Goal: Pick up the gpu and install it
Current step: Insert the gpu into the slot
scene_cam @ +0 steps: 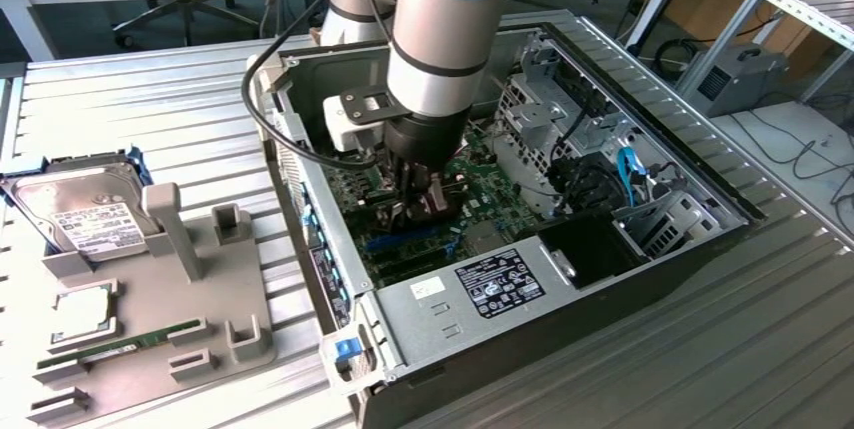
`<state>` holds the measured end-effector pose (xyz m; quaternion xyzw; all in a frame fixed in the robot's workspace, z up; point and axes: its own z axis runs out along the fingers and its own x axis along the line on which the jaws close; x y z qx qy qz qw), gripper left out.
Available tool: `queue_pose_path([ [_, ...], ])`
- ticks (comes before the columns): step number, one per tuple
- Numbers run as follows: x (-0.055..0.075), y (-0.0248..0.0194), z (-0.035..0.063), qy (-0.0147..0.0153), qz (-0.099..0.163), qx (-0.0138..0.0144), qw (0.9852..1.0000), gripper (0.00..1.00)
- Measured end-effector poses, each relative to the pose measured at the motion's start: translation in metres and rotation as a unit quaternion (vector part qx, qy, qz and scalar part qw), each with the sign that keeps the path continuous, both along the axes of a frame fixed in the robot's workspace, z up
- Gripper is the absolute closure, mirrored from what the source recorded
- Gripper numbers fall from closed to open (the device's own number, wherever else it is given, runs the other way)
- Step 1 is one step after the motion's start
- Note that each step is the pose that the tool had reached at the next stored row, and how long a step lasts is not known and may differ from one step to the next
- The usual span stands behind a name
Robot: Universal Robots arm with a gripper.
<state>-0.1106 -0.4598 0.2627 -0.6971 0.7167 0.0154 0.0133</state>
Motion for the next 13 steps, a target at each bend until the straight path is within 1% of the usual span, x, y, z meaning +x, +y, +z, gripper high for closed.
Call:
queue_pose_path([
  [1,-0.0001,0.0,0.0,0.0,0.0,0.0021,1.0,0.74],
  [4,0.0,-0.0009,0.0,0.0,0.0,0.0023,1.0,0.74],
  [6,-0.0001,-0.0016,-0.0001,0.0,0.0,0.0013,1.0,0.74],
  [8,0.0,-0.002,0.0,0.0,0.0,-0.0028,1.0,0.74],
  [9,0.0,-0.0021,-0.0001,0.0,0.0,-0.0058,1.0,0.74],
  [12,0.0,-0.0023,-0.0001,0.0,0.0,-0.0132,0.9999,0.74],
  [13,0.0,-0.0023,-0.0001,0.0,0.0,-0.0135,0.9999,0.74],
])
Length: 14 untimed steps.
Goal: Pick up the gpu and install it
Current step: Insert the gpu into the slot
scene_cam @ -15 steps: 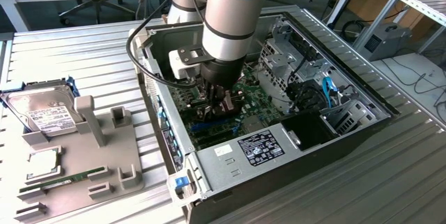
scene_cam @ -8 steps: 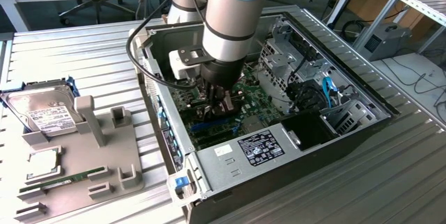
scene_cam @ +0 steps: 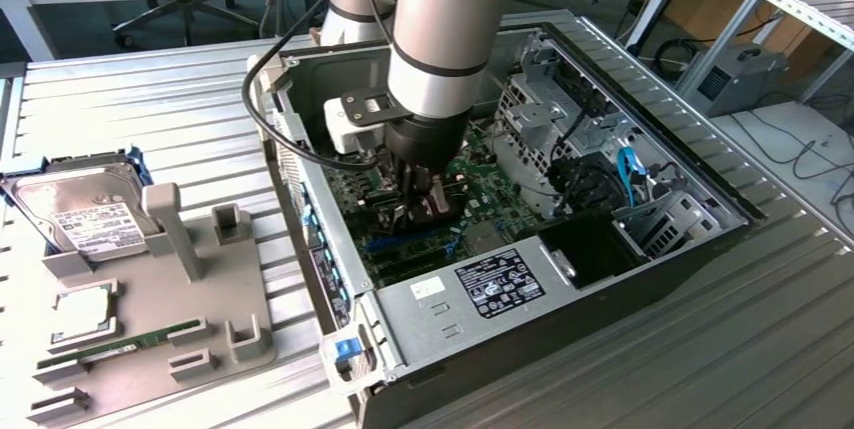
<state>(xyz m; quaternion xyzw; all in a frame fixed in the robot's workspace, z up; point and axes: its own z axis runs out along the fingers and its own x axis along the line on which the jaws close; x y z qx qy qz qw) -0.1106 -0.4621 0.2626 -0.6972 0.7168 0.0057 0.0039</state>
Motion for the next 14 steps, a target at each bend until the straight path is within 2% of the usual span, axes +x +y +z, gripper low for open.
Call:
queue_pose_path([
  [6,0.0,0.0,0.0,0.0,0.002,-0.0001,1.0,0.74],
  [12,0.0,0.0002,0.0,0.0,0.015,0.0,0.9999,0.74],
  [14,-0.0001,0.0018,0.0,0.0,0.017,-0.0001,0.9998,0.74],
])
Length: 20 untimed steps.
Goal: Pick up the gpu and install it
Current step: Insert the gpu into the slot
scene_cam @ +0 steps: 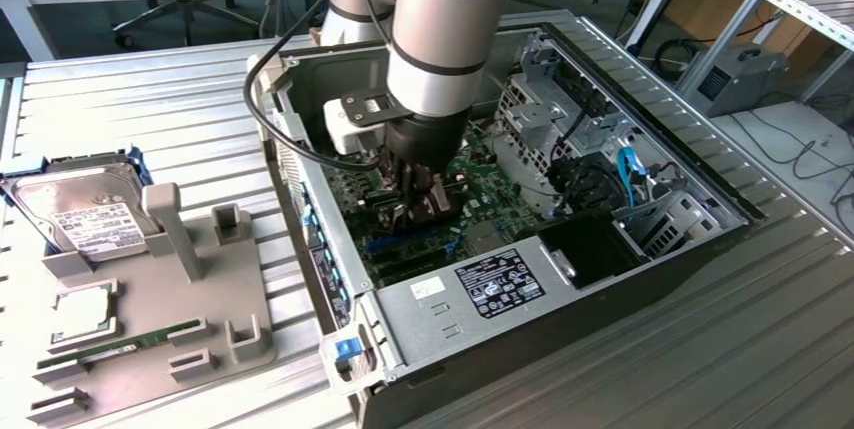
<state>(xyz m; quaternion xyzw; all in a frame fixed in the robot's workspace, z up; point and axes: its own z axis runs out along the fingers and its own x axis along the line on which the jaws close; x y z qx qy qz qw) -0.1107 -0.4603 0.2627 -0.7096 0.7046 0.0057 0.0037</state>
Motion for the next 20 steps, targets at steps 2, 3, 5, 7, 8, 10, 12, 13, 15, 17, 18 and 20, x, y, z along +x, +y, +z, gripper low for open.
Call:
queue_pose_path([
  [2,0.0,0.0008,0.0,0.0,0.001,0.0,1.0,0.74],
  [3,0.0,0.0009,0.0,0.0,0.001,0.0,1.0,0.74],
  [5,0.0,0.0009,0.0,0.0,0.003,0.0,1.0,0.74],
  [7,0.0,0.001,-0.0006,0.0,0.004,0.0,1.0,0.74],
  [8,0.0,0.001,-0.0011,0.0,0.004,0.0,1.0,0.74],
  [10,0.0,0.001,-0.0022,0.0,0.004,0.0,1.0,0.74],
  [12,0.0,0.001,-0.0036,0.0,0.004,0.0,1.0,0.74],
  [13,0.0,0.001,-0.0042,0.0,0.004,0.0,1.0,0.74],
  [15,0.0,0.0009,-0.0051,0.0001,0.004,-0.0001,1.0,0.74],
  [17,0.0,0.001,-0.0056,0.0,0.004,-0.0001,1.0,0.74],
  [18,0.0,0.001,-0.0076,0.0,0.004,-0.0001,1.0,0.74],
  [20,0.0,0.001,-0.011,0.0,0.004,0.0001,1.0,0.67],
])
